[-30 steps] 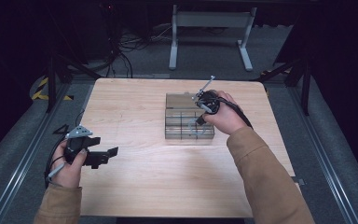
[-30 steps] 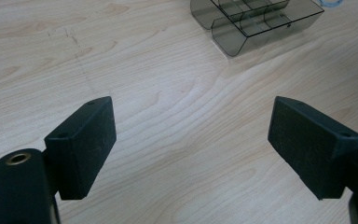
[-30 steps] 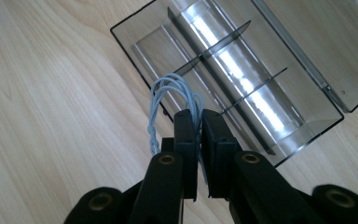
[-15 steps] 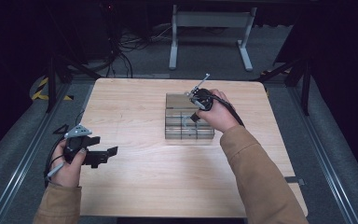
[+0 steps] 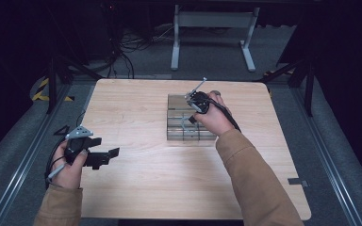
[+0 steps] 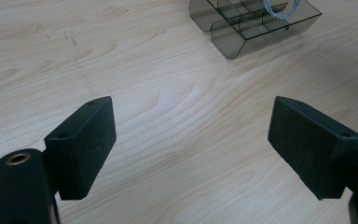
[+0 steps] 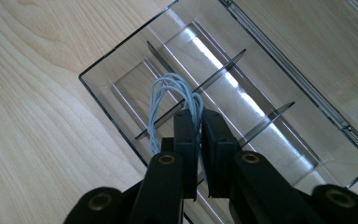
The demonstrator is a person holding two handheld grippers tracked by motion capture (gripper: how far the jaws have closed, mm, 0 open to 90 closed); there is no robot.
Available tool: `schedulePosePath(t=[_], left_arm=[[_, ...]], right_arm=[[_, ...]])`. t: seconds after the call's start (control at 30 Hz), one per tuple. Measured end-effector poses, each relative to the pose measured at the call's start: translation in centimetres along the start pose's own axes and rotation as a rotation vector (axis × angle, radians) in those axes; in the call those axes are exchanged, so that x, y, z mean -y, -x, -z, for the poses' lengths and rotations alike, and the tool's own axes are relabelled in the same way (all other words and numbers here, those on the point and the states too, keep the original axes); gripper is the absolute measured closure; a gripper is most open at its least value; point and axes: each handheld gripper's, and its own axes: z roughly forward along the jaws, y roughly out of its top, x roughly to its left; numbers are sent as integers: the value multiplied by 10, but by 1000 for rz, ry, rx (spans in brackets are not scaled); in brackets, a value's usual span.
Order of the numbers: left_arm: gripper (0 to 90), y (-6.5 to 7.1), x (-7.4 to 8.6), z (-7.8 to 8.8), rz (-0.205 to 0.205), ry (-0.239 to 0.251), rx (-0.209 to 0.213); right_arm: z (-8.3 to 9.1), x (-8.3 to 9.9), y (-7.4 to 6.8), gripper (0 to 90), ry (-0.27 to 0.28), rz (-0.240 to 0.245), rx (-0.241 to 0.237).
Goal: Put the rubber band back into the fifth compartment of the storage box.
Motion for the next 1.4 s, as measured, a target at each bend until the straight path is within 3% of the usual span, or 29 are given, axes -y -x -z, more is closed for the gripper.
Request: schedulePosePath(t=[0.67,0.93,1.4], left_arm=[[160,0,0,0,0,-2,-1],[160,1,0,-1,-3,0,-3],[160,2,0,0,-5,1,4]], right_arm=[[-26,12,6,855,-41,-72,-3],[-30,14,6,854,-91,-77,3],[-44,14,3,854,-119,-66,18]])
